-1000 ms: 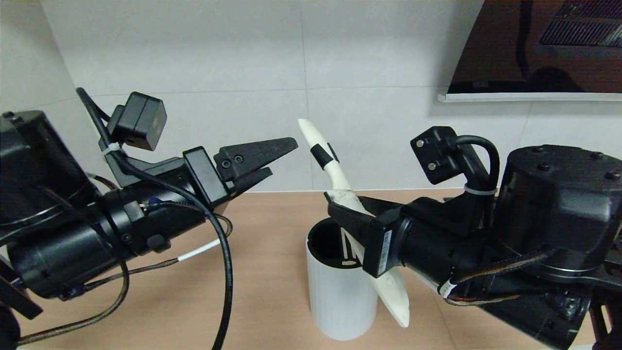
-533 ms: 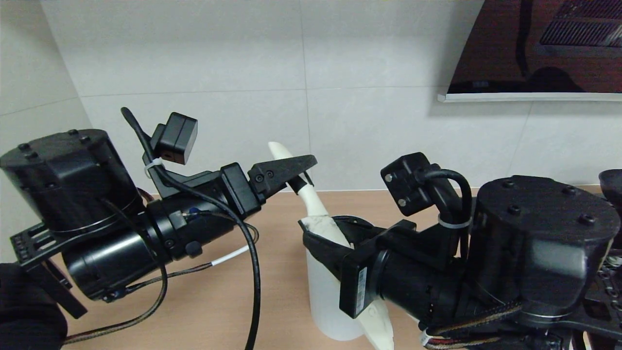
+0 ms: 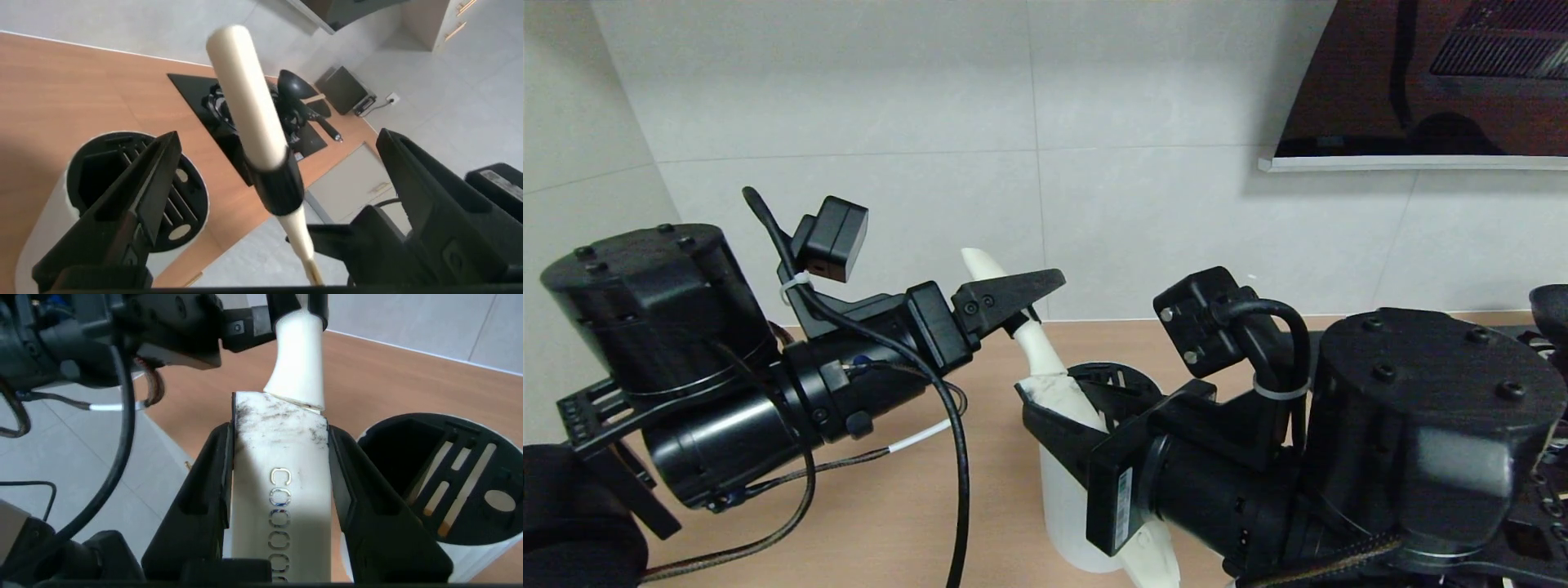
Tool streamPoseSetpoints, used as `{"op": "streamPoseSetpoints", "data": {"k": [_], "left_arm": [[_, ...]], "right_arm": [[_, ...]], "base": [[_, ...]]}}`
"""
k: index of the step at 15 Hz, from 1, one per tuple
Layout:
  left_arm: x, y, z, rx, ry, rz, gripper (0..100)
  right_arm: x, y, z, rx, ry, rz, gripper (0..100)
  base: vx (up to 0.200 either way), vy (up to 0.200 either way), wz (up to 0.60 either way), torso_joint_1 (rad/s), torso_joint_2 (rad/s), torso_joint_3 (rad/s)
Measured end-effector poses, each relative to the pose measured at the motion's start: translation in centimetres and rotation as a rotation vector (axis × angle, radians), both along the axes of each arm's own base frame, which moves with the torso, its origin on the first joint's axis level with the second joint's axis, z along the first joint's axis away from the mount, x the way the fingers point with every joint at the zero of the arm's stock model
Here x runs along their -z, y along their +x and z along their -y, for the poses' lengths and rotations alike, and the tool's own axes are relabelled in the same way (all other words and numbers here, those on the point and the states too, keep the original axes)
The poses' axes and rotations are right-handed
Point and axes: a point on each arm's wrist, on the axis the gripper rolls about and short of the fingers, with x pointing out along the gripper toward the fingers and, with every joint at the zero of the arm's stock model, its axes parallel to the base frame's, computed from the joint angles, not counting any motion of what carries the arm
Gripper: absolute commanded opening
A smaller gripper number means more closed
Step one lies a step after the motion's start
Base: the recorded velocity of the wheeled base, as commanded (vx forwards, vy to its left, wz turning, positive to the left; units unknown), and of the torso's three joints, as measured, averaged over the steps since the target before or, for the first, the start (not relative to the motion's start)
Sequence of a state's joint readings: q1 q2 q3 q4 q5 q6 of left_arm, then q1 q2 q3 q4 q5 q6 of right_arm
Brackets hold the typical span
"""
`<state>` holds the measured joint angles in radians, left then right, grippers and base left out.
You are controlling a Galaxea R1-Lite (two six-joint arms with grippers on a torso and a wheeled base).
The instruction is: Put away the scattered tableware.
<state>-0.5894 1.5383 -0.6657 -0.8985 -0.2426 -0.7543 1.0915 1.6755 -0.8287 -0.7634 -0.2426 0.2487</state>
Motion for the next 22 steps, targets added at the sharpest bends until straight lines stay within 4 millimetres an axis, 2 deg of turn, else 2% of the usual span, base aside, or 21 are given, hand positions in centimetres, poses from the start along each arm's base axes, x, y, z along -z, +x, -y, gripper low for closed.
{"op": "streamPoseSetpoints", "data": {"k": [2,3,18,19,22], "left_arm": [[0.1,-0.04,0.12,0.004,0.002,-0.003,100],[0.16,-0.06,0.18,0.007,0.004,-0.005,0],[0.03,-0.3,0.27,0.017,0.001,-0.001,0],[-0.04,-0.32,0.26,0.017,0.0,0.001,0],[-0.3,-0.48,0.31,0.018,-0.005,0.01,0]], "right_arm": [[0.02,-0.08,-0.03,-0.003,-0.001,0.0,0],[0.03,-0.09,-0.02,-0.003,-0.001,-0.001,0],[0.02,-0.08,0.09,0.008,-0.002,0.001,0],[-0.01,-0.06,0.11,0.01,-0.001,0.002,100],[-0.01,0.01,0.15,0.02,-0.001,0.001,100]], "base": [[0.0,0.0,0.0,0.0,0.0,0.0],[0.0,0.0,0.0,0.0,0.0,0.0],[0.0,0.0,0.0,0.0,0.0,0.0],[0.0,0.0,0.0,0.0,0.0,0.0],[0.0,0.0,0.0,0.0,0.0,0.0]]}}
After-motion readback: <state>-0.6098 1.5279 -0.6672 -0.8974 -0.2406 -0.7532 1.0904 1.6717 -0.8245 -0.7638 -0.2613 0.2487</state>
